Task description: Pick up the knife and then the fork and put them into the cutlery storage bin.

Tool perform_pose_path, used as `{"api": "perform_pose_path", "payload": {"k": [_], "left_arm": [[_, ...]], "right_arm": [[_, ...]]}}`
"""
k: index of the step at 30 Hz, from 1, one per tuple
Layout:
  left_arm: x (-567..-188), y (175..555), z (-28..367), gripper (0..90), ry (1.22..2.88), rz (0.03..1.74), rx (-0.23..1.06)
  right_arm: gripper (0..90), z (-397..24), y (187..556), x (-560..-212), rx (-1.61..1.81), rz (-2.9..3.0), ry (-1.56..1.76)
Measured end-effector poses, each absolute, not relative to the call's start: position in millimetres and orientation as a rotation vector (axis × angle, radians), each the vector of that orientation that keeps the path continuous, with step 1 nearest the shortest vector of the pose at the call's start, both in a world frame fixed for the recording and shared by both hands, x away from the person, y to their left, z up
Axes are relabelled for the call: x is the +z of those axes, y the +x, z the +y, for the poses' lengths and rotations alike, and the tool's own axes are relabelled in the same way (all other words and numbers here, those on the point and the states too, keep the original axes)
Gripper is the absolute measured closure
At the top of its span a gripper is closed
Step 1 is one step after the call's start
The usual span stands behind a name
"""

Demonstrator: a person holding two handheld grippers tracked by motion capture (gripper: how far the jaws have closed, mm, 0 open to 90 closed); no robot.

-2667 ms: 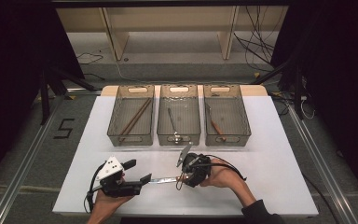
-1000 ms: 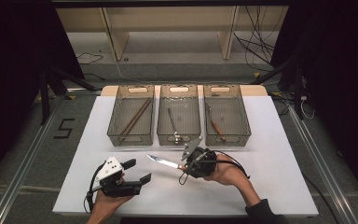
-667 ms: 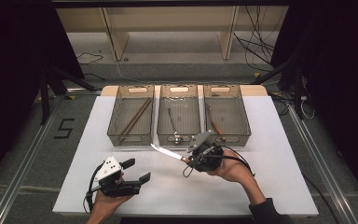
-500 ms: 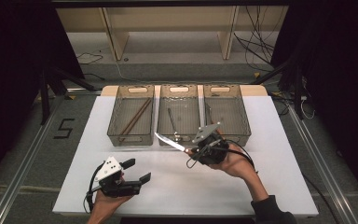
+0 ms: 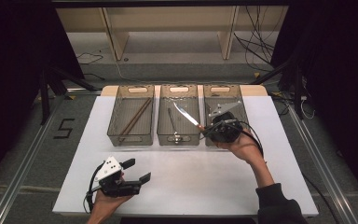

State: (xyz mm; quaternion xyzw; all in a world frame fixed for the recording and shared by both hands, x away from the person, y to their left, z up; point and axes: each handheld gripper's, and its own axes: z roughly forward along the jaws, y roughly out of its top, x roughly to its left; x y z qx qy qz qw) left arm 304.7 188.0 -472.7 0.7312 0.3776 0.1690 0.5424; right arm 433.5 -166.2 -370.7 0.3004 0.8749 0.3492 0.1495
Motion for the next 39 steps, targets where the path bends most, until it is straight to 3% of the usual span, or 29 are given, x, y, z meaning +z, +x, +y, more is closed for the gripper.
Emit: {"api": "perform_pose_path", "payload": {"k": [14,39], "left_arm": [[-472.7,304.8,188.1,16.3,1.736,0.897,0.4],[-473.0,304.8,187.6,16.3,1.737,0.897,0.396]], "right_arm": [[76.9,-191.5,474.7,-362.6,0.96,2.398,1.073],[76.8,-214.8,508.7,-378.9,0.865,2.261,1.347]]}}
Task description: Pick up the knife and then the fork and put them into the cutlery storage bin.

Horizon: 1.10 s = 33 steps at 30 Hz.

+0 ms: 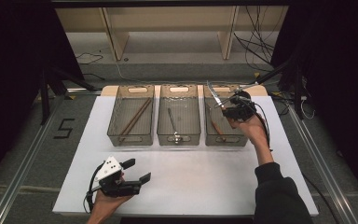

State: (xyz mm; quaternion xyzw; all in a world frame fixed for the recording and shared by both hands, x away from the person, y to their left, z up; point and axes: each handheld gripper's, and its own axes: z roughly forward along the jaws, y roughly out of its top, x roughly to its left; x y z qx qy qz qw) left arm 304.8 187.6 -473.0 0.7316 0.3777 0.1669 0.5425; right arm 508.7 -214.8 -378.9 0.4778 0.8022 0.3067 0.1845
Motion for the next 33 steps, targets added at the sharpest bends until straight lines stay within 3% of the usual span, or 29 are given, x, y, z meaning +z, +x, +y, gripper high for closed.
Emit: {"api": "perform_pose_path", "payload": {"k": [29,31,33], "left_arm": [[-472.8,304.5,187.8,16.3,1.736,0.896,0.395],[-472.8,304.5,187.7,16.3,1.736,0.895,0.396],[-473.0,304.8,187.8,16.3,1.735,0.898,0.395]], "right_arm": [[76.1,-209.7,521.4,-407.4,0.736,2.294,1.428],[73.1,-210.3,522.9,-411.7,0.727,2.318,1.455],[59.1,-211.6,522.7,-410.9,0.772,2.322,1.473]]}}
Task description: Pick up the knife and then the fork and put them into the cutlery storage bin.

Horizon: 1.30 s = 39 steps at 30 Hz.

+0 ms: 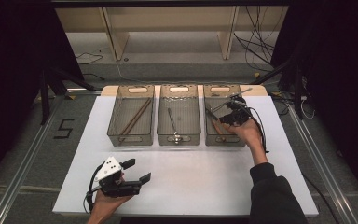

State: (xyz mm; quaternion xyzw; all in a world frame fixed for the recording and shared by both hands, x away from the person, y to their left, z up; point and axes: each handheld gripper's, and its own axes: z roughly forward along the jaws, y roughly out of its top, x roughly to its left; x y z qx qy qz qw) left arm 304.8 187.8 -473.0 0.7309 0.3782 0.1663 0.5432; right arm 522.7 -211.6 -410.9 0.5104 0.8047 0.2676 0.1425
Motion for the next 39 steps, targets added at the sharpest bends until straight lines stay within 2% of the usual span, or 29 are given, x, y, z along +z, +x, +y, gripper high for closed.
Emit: {"api": "perform_pose_path", "payload": {"k": [7,15,39], "left_arm": [[-473.1,304.7,187.4,16.3,1.738,0.896,0.395],[-473.0,304.7,187.8,16.3,1.737,0.897,0.395],[-474.1,305.4,187.5,16.3,1.736,0.904,0.396]], "right_arm": [[48.0,-209.6,516.6,-400.1,0.857,2.329,1.42],[40.2,-205.0,505.3,-393.7,0.929,2.323,1.368],[33.9,-195.3,420.8,-395.9,1.253,2.246,1.155]]}}
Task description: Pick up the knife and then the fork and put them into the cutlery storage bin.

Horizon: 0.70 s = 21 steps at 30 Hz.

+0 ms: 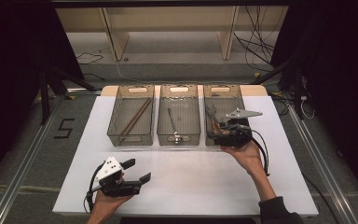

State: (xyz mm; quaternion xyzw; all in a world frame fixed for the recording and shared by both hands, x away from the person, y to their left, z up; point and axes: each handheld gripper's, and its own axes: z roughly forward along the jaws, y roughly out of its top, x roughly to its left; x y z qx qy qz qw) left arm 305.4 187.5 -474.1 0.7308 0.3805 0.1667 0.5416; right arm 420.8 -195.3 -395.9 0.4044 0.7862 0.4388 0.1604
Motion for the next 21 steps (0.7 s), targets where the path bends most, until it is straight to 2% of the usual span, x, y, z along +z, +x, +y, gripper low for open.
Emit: {"api": "perform_pose_path", "payload": {"k": [21], "left_arm": [[-474.2,305.7,187.9,16.3,1.741,0.913,0.393]], "right_arm": [[26.4,-188.6,366.4,-425.0,1.442,2.252,0.989]]}}
